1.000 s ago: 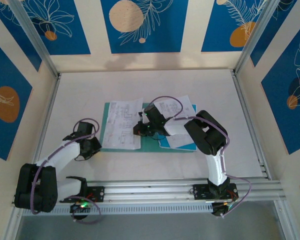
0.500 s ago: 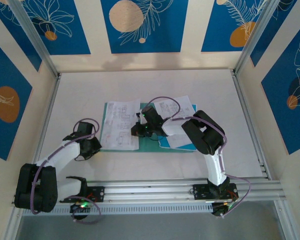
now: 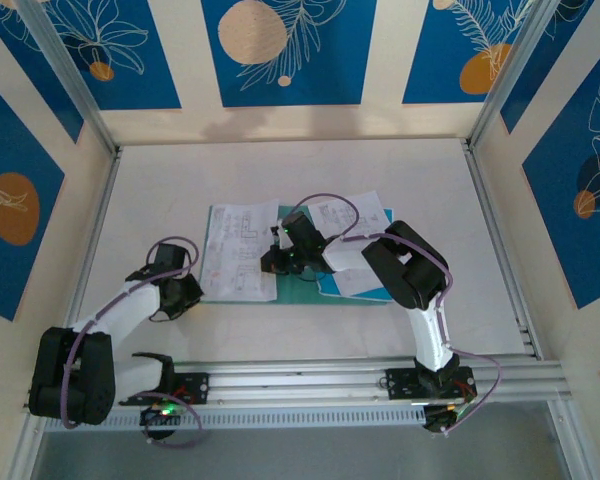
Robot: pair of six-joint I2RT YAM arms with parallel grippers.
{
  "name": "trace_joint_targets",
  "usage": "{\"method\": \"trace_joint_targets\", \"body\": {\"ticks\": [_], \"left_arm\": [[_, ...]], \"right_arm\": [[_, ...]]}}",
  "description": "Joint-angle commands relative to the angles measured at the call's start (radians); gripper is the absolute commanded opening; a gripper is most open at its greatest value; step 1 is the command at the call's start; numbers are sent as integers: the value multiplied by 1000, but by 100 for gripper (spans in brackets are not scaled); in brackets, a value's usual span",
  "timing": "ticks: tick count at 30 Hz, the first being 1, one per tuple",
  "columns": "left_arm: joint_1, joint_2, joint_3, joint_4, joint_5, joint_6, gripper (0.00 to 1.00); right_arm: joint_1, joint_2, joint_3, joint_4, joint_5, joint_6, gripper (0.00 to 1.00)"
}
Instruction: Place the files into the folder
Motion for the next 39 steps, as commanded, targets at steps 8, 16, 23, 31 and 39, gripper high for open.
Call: {"method": "trace_joint_targets", "body": {"ticks": [8,16,23,31,39], "left_arm": [[13,11,-31,27,36,-2,0],[12,-14,-31,12,38,-5,0],[10,-116,0,-74,20,-1,0],[4,-163,65,-111,75,26,0],[-103,-54,120,19,136,38,0]], "right_arm": [[22,13,3,-11,-17,8,0],[26,0,8,-45,3,15,0],[22,-85,14,-141,78,31,56],[-15,-217,60,-420,227,64,70],[-66,-365,-46,-530,299,184,56]]}}
